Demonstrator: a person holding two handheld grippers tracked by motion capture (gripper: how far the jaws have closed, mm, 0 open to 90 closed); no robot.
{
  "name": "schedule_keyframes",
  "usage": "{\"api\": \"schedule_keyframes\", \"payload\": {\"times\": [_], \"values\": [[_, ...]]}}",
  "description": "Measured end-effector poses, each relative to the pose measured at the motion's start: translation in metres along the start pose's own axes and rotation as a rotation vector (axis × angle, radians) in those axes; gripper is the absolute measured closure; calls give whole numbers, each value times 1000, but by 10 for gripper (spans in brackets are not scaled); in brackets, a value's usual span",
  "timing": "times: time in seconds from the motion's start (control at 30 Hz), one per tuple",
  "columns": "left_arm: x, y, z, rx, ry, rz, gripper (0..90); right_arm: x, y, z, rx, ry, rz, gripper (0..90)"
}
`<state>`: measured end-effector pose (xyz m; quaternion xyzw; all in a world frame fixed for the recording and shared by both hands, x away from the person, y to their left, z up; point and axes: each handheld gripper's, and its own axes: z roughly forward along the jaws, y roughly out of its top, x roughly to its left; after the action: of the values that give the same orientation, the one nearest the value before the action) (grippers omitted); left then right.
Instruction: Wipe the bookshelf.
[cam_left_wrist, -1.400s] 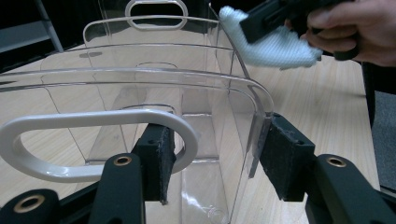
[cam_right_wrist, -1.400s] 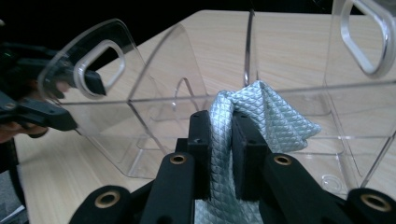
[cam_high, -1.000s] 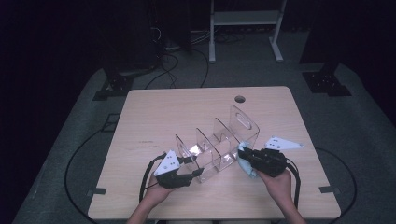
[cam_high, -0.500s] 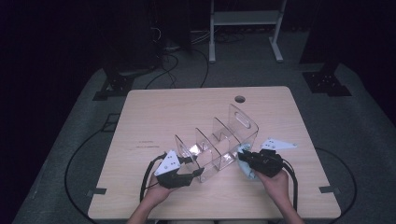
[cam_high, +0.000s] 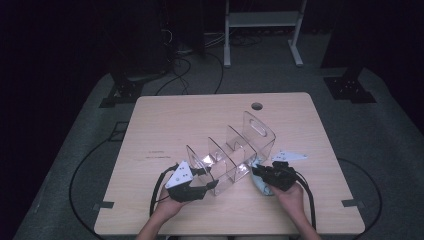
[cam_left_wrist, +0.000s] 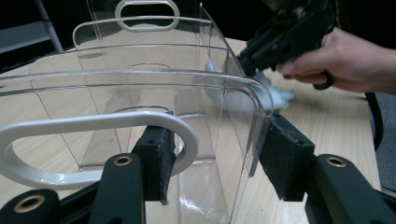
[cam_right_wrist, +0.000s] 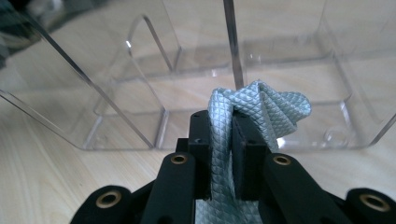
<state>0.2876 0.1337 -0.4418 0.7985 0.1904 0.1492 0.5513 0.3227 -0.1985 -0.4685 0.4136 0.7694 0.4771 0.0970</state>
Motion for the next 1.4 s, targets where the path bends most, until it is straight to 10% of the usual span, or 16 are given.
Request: {"api": "schedule_keyframes", "payload": {"times": [0.27, 0.6, 0.73, 0.97, 1.17, 1.4], "values": [[-1, 0, 0, 2, 3, 0, 477, -5, -11, 15, 69, -6, 24, 794], [-1, 0, 1, 2, 5, 0, 477, -1, -2, 4, 7, -16, 0, 795], [-1, 1, 1, 4, 7, 0, 476, -5, -10, 16, 76, -25, 8, 794], [-1, 0, 1, 1, 5, 0, 476, -1, 3, -4, -10, -36, -16, 794], [-2, 1, 1, 4, 8, 0, 476, -10, -11, 15, 76, -21, 37, 793], [-1, 0, 1, 1, 8, 1, 476, -1, 1, -1, -4, -21, 1, 793]]}}
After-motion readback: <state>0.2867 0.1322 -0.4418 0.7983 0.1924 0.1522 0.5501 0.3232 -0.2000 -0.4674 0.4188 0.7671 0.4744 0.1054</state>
